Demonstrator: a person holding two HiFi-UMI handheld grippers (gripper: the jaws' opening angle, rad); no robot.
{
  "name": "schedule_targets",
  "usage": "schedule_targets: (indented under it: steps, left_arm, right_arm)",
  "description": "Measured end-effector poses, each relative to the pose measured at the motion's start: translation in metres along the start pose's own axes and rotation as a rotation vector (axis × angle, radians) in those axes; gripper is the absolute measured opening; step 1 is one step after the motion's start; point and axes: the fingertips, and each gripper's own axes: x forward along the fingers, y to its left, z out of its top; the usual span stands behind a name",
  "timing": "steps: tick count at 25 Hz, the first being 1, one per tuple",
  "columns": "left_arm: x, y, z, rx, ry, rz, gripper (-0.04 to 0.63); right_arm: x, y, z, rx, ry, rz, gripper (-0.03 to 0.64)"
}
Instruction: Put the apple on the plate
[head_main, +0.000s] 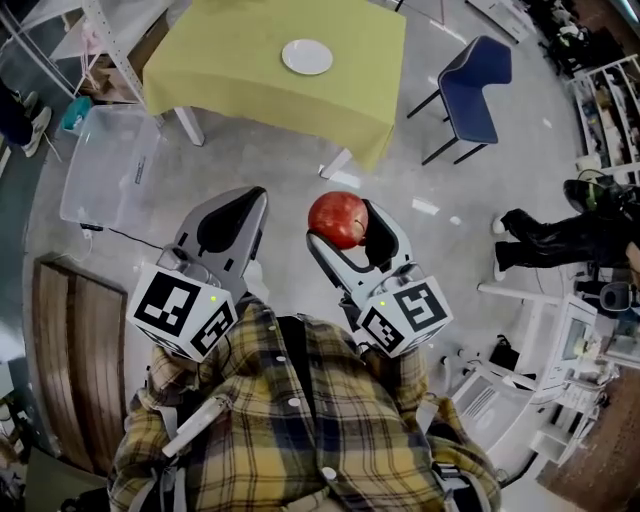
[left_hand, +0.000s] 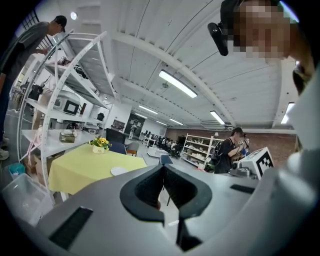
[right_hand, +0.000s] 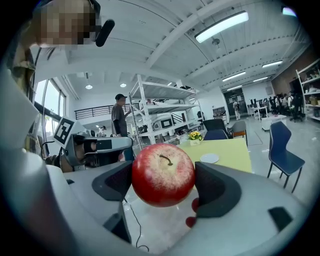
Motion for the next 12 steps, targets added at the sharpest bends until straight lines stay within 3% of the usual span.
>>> schedule_targets:
  steps: [12]
  left_arm:
    - [0.037,0.083,0.011,-0.013,0.063,-0.071,0.008]
  right_arm:
    - [0.084,-0.028,0.012,0.052,0.021,-0.113,0.371]
